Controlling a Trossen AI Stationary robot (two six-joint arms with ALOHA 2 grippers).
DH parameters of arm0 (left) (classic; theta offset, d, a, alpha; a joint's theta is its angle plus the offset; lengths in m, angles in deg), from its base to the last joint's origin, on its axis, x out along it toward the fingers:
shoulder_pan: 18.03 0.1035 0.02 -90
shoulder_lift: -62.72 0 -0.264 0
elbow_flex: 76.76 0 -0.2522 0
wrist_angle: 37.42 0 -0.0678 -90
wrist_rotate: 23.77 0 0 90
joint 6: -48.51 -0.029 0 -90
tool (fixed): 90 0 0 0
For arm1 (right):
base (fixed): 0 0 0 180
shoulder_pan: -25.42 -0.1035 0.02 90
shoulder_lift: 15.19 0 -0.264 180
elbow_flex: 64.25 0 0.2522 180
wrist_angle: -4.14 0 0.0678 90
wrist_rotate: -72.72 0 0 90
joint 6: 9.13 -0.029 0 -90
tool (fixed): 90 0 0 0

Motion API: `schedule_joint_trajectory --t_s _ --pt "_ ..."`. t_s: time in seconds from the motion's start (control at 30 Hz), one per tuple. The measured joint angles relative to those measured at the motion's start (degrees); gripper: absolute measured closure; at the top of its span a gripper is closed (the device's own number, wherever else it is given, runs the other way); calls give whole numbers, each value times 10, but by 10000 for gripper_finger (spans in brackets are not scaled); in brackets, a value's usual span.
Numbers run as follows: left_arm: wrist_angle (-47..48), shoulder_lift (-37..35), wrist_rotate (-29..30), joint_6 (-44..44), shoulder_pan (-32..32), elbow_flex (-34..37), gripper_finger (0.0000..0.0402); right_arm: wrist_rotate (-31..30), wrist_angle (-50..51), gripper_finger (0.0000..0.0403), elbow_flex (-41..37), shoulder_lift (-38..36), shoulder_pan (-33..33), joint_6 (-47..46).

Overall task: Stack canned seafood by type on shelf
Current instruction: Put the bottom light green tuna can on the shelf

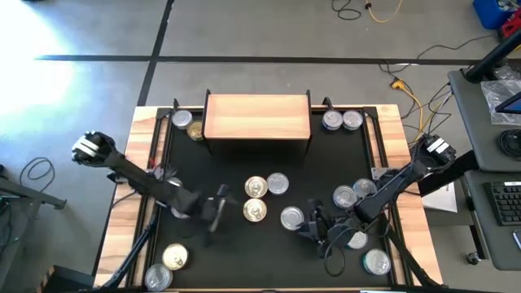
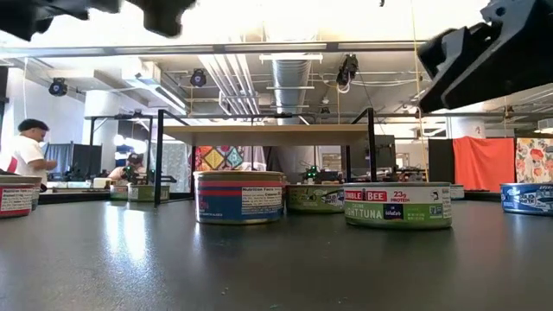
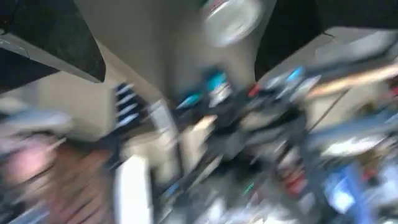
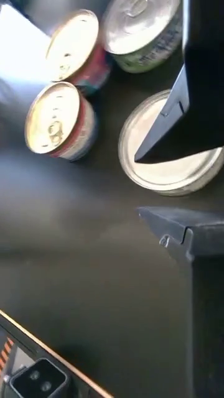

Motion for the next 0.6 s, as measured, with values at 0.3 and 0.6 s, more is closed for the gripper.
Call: schedule_joint_trajectory --t_s 0.3,0.6 --pt "199 118 92 118 65 -125 6 5 46 189 0 16 -26 -88" --pt "343 213 35 69 79 -274 6 -4 112 131 0 15 -33 -190"
